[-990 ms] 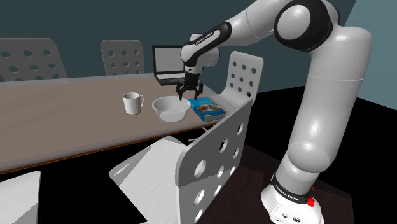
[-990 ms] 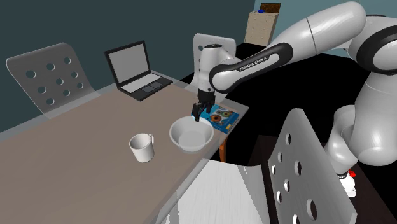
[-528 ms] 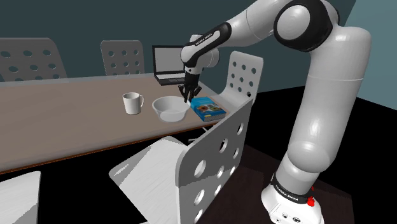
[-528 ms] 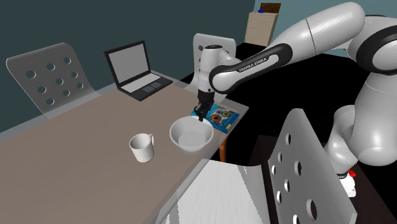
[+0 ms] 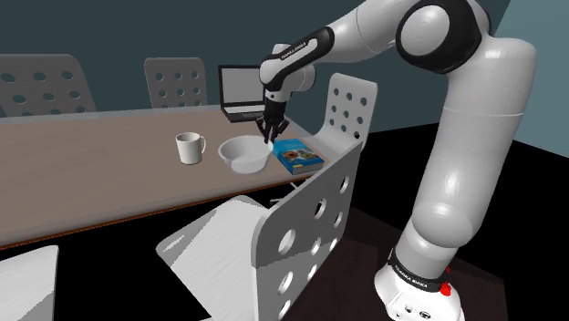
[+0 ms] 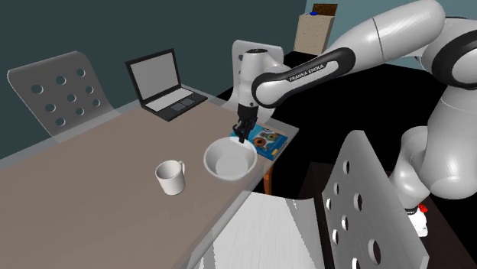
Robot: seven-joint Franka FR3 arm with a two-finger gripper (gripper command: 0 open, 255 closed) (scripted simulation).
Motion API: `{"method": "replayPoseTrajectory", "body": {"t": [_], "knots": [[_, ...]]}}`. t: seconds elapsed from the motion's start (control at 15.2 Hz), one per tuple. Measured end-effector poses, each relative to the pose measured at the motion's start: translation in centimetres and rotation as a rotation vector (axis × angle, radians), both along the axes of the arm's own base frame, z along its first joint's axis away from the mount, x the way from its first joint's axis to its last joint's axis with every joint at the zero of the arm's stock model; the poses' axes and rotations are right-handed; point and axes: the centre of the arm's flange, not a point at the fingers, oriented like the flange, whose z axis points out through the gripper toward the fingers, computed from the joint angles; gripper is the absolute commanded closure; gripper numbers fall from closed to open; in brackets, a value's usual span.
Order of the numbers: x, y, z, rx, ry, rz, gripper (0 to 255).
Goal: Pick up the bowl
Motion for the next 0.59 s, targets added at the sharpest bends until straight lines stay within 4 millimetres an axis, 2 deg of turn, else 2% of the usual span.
{"method": "replayPoseTrajectory", "body": {"t": [0.59], "knots": [[0.0,-0.2,4.5,0.000,0.000,0.000,255]]}}
